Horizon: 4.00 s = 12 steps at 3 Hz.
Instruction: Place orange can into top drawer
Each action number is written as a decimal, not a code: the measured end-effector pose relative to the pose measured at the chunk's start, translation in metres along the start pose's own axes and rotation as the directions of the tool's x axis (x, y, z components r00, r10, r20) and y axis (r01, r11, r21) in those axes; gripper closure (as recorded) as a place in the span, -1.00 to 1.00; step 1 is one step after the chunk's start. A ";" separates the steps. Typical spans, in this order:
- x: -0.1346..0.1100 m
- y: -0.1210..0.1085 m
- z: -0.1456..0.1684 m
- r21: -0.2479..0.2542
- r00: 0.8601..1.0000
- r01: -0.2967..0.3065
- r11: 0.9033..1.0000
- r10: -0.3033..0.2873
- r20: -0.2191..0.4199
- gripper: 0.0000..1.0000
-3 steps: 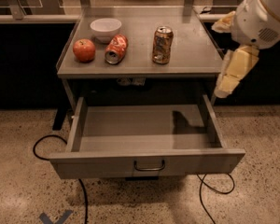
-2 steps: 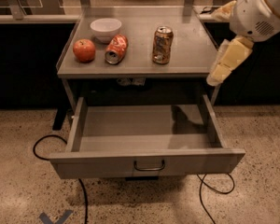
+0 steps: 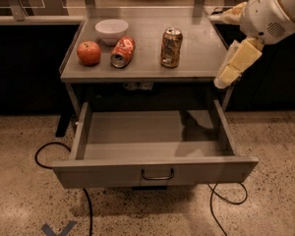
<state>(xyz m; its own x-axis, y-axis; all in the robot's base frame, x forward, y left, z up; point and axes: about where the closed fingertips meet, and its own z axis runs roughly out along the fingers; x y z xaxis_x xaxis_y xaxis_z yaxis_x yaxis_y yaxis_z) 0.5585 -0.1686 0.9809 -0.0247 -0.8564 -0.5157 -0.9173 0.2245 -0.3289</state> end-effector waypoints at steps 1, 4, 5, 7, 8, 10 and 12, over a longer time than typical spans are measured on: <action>0.000 -0.018 0.024 -0.060 0.977 -0.077 0.995 0.087 0.193 -1.00; -0.022 -0.060 0.096 -0.234 0.810 -0.183 0.955 0.281 0.514 -1.00; -0.011 -0.060 0.109 -0.209 0.827 -0.231 0.950 0.305 0.472 -1.00; 0.007 -0.050 0.164 -0.118 0.876 -0.285 0.951 0.309 0.370 -1.00; 0.007 -0.050 0.164 -0.118 0.876 -0.285 0.951 0.309 0.370 -1.00; -0.008 -0.081 0.146 0.088 0.819 -0.307 0.948 0.217 0.532 -1.00; -0.029 -0.095 0.140 0.152 0.802 -0.305 0.940 0.167 0.573 -1.00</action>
Offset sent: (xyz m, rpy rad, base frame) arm 0.1654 0.0777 -0.0430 1.0483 0.2030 0.1452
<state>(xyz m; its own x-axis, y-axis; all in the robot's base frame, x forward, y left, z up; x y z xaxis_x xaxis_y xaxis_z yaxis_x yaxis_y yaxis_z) 0.7023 -0.1002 0.9161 0.0543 -0.3830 -0.9222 -0.7941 0.5433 -0.2724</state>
